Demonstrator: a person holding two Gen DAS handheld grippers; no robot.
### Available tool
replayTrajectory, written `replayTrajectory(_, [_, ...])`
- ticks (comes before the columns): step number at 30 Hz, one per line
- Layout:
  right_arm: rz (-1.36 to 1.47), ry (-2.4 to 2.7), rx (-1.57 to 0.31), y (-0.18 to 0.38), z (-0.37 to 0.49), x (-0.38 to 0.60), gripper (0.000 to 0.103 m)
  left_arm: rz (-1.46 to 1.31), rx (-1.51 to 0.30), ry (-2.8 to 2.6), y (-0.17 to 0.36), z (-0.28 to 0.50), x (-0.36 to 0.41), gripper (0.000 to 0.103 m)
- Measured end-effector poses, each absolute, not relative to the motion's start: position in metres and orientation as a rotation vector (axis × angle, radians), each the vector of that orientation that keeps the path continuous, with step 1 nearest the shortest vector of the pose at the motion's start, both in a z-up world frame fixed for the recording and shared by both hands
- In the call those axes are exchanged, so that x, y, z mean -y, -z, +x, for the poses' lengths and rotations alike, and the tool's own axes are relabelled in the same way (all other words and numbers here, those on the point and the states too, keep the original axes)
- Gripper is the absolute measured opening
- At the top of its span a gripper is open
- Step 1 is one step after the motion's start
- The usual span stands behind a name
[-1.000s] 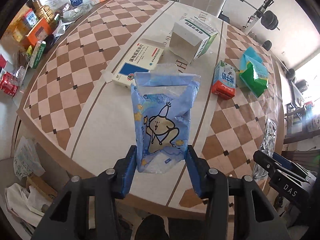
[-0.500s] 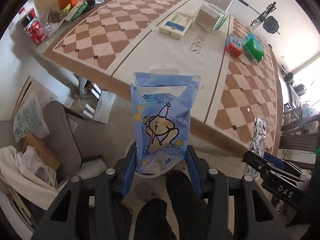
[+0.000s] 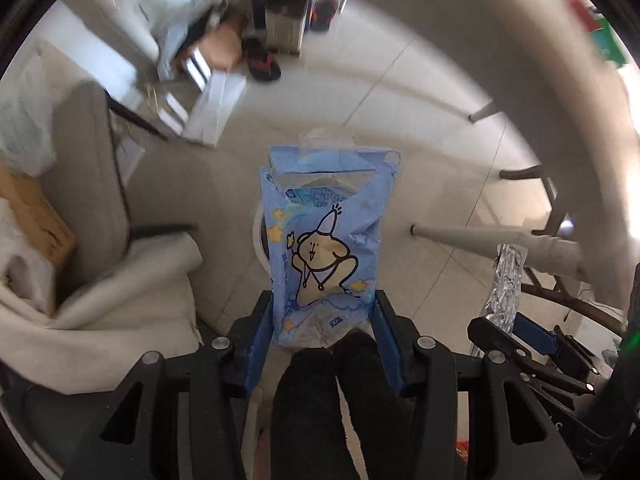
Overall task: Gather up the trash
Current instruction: 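Carry the blue bag and silver blister pack over the white bin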
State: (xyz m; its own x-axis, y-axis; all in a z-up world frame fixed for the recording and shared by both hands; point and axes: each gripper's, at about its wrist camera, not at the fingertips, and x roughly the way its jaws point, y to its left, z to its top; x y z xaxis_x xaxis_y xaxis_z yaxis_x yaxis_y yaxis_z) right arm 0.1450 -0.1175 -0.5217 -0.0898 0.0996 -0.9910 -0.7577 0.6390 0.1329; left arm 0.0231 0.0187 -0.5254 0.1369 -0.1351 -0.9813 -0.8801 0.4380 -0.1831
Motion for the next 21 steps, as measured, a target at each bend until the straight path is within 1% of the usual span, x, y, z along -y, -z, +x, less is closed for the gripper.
replayTrajectory(7, [-0.585,-0.756,-1.598,0.655,0.155,0.113,0.066,-1.209,-1.345,-0.612,0.646,0.02,-0.037,0.045])
replayTrajectory(11, [-0.58,-0.749,-1.645,0.725,0.166,0.108,0.067,-1.274,-1.37,-0.564,0.7,0.025,-0.042,0.045])
replayTrajectory(16, [-0.605,-0.735,-1.658,0.784,0.171,0.102,0.067,-1.244,-1.42,-0.55,0.726,0.037,-0.037,0.046])
replayTrajectory(21, [-0.632,-0.754,-1.663,0.811,0.169,0.097,0.067,-1.234,-1.435,-0.551,0.732,0.039,-0.035,0.046])
